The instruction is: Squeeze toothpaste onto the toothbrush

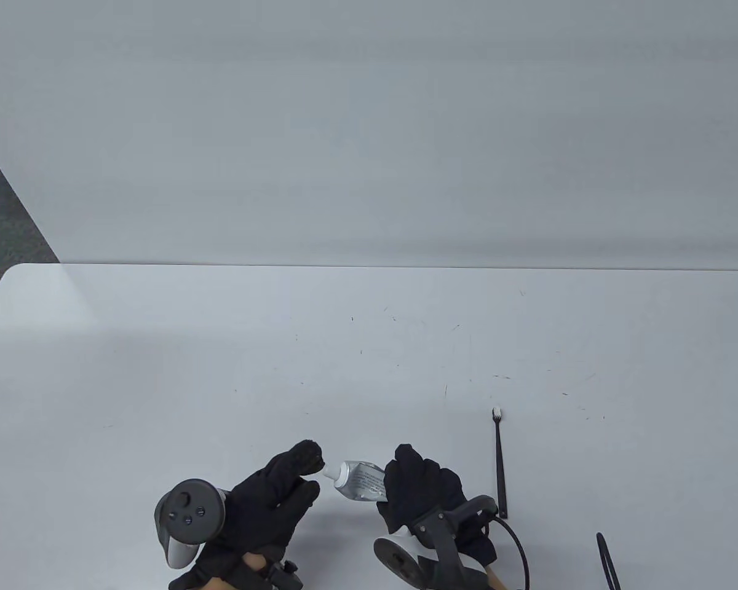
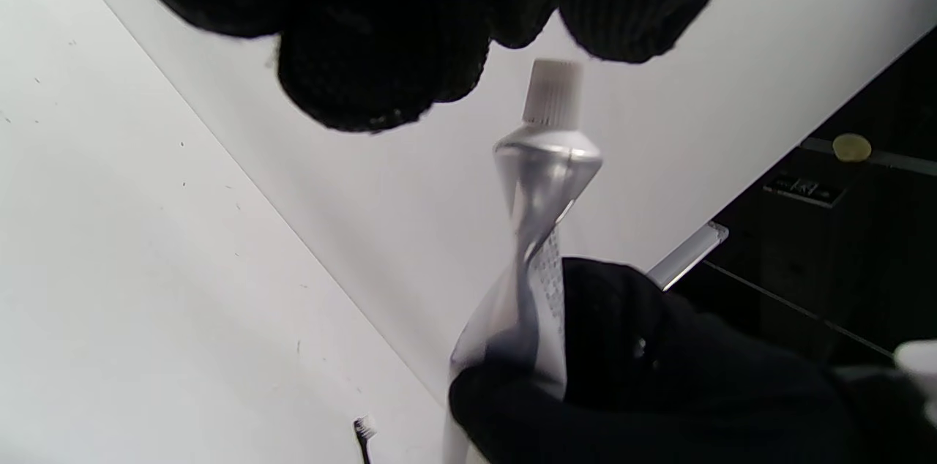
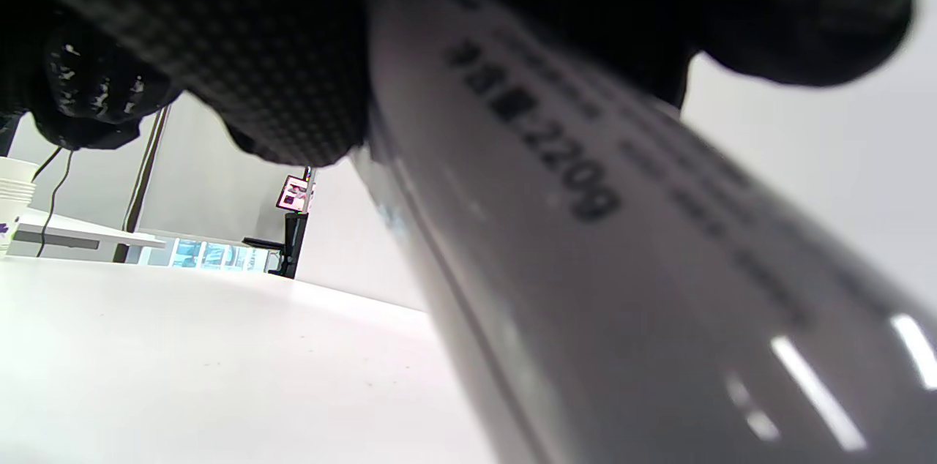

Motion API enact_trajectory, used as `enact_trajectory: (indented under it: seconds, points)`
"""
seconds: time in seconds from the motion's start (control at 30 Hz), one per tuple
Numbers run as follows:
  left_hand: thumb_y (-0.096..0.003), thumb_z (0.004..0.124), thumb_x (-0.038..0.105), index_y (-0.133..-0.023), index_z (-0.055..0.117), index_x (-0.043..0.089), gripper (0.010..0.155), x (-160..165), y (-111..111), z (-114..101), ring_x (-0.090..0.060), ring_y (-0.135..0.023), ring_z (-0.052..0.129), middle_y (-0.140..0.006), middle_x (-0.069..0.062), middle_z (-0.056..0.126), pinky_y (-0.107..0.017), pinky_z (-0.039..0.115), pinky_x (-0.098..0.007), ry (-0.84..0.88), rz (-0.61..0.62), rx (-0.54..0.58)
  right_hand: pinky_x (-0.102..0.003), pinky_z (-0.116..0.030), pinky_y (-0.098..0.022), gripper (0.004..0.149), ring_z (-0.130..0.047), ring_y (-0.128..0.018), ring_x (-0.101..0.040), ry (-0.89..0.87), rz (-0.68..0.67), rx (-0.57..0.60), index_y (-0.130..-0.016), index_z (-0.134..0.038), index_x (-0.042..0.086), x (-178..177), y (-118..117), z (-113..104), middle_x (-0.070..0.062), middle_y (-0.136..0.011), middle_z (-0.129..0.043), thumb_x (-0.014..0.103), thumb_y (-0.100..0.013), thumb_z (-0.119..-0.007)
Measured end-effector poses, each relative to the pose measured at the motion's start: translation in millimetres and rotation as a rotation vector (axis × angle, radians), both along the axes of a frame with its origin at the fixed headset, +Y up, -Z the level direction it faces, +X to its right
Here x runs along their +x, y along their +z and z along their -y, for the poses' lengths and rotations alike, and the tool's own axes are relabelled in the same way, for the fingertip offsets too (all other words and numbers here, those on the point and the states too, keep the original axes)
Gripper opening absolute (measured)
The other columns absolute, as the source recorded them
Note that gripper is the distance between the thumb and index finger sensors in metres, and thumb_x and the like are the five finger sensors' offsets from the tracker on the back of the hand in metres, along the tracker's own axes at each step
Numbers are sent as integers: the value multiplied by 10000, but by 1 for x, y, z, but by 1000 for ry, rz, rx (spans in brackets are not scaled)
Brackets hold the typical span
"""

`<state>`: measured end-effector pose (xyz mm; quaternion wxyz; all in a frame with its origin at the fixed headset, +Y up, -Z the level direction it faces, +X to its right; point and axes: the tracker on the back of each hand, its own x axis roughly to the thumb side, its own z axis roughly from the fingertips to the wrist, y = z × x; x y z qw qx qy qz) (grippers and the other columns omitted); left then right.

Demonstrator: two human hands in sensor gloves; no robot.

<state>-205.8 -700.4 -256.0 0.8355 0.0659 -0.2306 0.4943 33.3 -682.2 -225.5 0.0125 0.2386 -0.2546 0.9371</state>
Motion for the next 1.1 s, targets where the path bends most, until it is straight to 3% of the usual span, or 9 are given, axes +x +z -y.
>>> enact_trajectory:
  seconds: [0.27,0.53,0.6,0.67,0.73,0.8,0.93,1.0,1.1]
  points:
    - [-439,744,359,-945,713,215,527,12,7,-4,-263,-453,967,-793,-96,883,-379,808,-522,-140,-43,113,-439,-891,-216,512,-990,-420,-327,72,-36,75,-698,-795,10,-10,10,0,-189,-816,-794,371,-347,-892]
    - [-393,612,556,-746,848,245,527,6,5,-4,-246,-282,982,-508,-33,976,-269,823,-524,-206,-156,118,-430,-897,-204,509,-998,-407,-320,130,-26,115,-691,-800,12,-18,16,-1,-184,-806,-805,374,-346,-892]
    - [-363,544,602,-902,720,238,673,4,3,-4,-268,-392,979,-695,-85,930,-330,816,-522,-158,-84,86,-433,-895,-204,509,-997,-407,-322,109,-26,96,-692,-799,10,-17,14,-1,-187,-807,-804,373,-348,-892]
    - [-430,632,492,-1018,519,247,647,7,1,-5,-277,-515,943,-884,-96,789,-382,795,-513,-104,63,35,-432,-896,-204,510,-998,-408,-321,113,-20,103,-693,-798,11,-15,13,-1,-186,-807,-804,375,-347,-891]
    - [-471,675,369,-1007,520,250,571,10,2,-5,-267,-540,931,-893,-85,765,-395,790,-506,-153,111,31,-431,-896,-204,510,-998,-407,-320,111,-21,106,-692,-799,12,-15,13,-1,-185,-806,-805,376,-346,-891]
    - [-451,666,360,-956,603,246,521,12,6,-6,-248,-477,952,-802,-72,828,-356,807,-500,-184,6,90,-432,-896,-203,508,-998,-404,-320,124,-25,112,-691,-802,12,-16,15,-1,-184,-804,-808,374,-346,-894]
    - [-375,575,563,-796,793,262,561,7,5,-8,-232,-313,997,-590,-34,957,-248,834,-488,-270,-113,126,-435,-896,-206,508,-999,-411,-324,119,-29,103,-692,-800,12,-16,15,0,-184,-807,-806,373,-346,-891]
    - [-350,532,601,-956,620,258,701,5,-1,-1,-248,-405,983,-752,-43,886,-288,825,-481,-154,23,69,-431,-897,-205,511,-1000,-407,-317,116,-25,96,-692,-800,12,-16,13,0,-183,-806,-806,377,-347,-890]
    - [-469,664,377,-1031,435,275,614,9,-2,-1,-278,-543,931,-916,-79,735,-371,791,-499,-144,182,-27,-434,-896,-206,510,-999,-408,-320,110,-25,93,-693,-799,11,-14,13,0,-184,-806,-805,375,-347,-891]
